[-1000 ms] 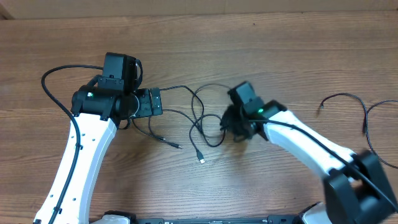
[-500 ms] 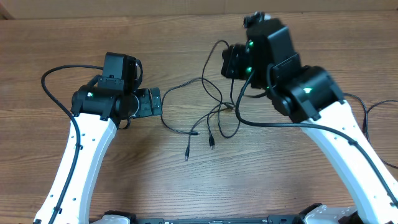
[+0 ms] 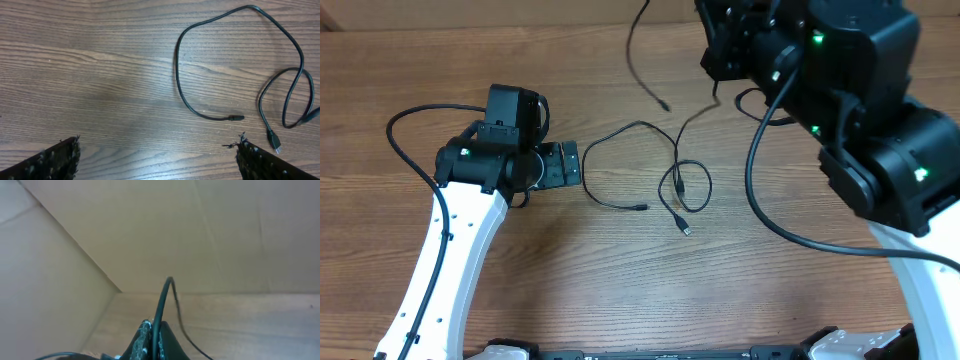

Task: Untangle cables
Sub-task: 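Pull the grasped black cable up and far right with the right gripper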

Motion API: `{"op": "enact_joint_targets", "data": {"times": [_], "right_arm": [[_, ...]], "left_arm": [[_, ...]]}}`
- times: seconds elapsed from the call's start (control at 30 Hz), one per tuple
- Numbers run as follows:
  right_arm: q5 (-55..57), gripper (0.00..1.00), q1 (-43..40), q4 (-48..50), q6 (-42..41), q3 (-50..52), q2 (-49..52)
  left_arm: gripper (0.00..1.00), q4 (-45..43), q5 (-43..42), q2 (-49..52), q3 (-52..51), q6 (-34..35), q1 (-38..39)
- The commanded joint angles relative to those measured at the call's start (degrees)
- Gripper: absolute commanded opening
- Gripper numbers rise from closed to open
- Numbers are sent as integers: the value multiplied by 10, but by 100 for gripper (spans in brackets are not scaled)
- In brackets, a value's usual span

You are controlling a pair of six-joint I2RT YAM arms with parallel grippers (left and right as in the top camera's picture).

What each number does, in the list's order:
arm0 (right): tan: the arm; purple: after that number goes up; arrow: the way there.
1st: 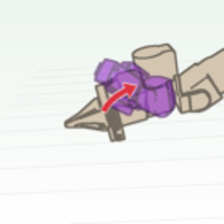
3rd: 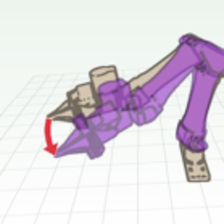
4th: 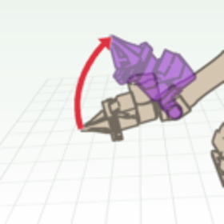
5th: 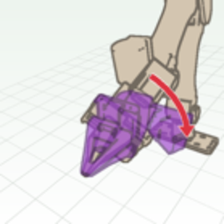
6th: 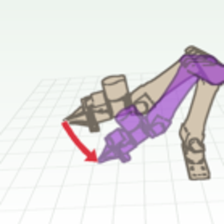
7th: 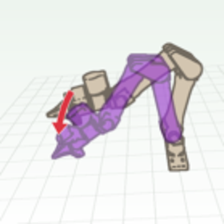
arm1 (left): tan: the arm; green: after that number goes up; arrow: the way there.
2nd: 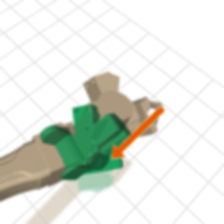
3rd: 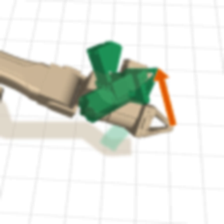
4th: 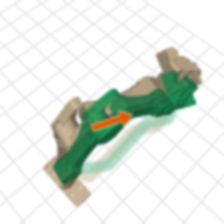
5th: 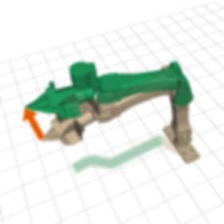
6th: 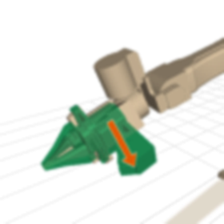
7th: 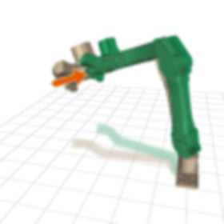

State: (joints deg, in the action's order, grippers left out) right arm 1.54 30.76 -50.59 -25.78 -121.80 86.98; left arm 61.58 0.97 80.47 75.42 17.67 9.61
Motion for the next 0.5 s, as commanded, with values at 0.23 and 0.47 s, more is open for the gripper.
{"op": "enact_joint_targets", "data": {"times": [0.23, 0.47], "right_arm": [[131, 4, -1, 9, 38, -56, -11], [297, 4, -24, -7, 38, -56, -1]], "left_arm": [[100, -1, 5, -6, 9, 6, -2], [100, -1, 5, -6, 9, 6, -2]]}}
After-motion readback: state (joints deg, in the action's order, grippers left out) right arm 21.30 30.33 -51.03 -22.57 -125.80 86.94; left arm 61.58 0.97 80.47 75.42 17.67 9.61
